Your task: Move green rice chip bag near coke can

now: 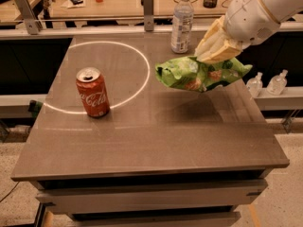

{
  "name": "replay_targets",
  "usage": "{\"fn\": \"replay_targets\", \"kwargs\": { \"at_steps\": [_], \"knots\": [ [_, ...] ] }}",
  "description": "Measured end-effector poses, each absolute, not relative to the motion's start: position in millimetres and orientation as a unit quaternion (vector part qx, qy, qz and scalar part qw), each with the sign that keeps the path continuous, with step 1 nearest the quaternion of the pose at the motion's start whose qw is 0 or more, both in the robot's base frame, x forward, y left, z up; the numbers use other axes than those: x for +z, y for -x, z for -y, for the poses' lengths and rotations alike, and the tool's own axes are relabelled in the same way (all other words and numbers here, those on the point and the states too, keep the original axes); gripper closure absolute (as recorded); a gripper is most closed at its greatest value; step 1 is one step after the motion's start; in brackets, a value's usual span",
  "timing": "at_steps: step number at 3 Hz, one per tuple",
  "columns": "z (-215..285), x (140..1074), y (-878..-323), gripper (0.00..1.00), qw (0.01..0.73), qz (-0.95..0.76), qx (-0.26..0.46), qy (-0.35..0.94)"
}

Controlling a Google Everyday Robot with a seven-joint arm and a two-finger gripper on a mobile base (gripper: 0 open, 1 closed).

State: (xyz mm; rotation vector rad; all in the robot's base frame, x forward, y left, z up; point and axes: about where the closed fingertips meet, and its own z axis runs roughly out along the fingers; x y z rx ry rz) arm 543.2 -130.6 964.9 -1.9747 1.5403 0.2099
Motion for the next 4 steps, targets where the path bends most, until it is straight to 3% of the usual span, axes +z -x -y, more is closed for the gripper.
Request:
{"fn": "replay_targets", "kwargs": {
  "at_steps": [4],
  "knots": [
    [31,968,-516,1.0,0.316,-0.491,0.112,0.804]
  ]
}}
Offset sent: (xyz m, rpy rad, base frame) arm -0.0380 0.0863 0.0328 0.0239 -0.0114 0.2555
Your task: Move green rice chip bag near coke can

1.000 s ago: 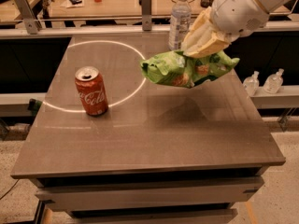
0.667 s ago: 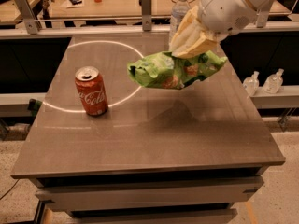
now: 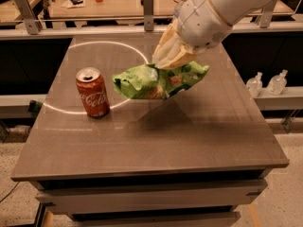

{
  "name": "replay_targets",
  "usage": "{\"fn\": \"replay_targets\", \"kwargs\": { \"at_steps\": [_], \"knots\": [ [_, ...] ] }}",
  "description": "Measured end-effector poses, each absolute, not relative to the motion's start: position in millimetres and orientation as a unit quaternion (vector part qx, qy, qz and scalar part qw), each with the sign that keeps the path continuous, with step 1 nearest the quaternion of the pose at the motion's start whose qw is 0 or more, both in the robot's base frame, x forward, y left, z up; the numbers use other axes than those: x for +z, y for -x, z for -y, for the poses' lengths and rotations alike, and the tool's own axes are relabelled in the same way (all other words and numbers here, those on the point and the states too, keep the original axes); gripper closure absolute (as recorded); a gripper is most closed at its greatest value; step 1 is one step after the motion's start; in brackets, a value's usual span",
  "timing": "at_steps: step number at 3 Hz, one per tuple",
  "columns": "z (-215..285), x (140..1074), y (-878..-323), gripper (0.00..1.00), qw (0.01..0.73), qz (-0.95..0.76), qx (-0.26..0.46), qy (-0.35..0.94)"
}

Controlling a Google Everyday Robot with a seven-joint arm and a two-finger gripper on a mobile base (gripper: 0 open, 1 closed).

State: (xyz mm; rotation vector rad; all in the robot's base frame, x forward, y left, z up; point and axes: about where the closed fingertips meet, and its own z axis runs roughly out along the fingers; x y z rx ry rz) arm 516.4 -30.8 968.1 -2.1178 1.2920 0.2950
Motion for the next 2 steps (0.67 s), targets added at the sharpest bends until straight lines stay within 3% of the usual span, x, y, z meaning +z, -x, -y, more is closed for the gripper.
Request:
{"fn": "replay_targets", "kwargs": {
  "at_steps": [2],
  "knots": [
    [-9,947,-529,1.0,0.312,-0.504,0.122,0.796]
  ]
}}
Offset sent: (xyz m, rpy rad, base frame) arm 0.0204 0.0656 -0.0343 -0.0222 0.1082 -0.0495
